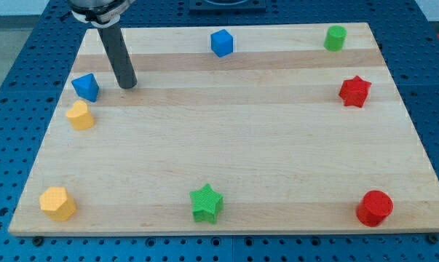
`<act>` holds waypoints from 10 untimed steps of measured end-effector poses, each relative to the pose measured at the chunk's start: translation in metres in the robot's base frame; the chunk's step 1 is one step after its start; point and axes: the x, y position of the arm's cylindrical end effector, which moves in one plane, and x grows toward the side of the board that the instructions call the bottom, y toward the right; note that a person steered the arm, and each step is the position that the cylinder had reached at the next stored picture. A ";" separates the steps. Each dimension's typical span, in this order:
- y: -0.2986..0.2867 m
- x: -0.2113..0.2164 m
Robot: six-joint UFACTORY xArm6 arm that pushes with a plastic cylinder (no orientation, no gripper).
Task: Push blue triangle closer to the yellow heart
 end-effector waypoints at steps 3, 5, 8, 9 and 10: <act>-0.071 -0.049; -0.071 -0.023; -0.071 -0.002; -0.073 0.021; -0.073 0.021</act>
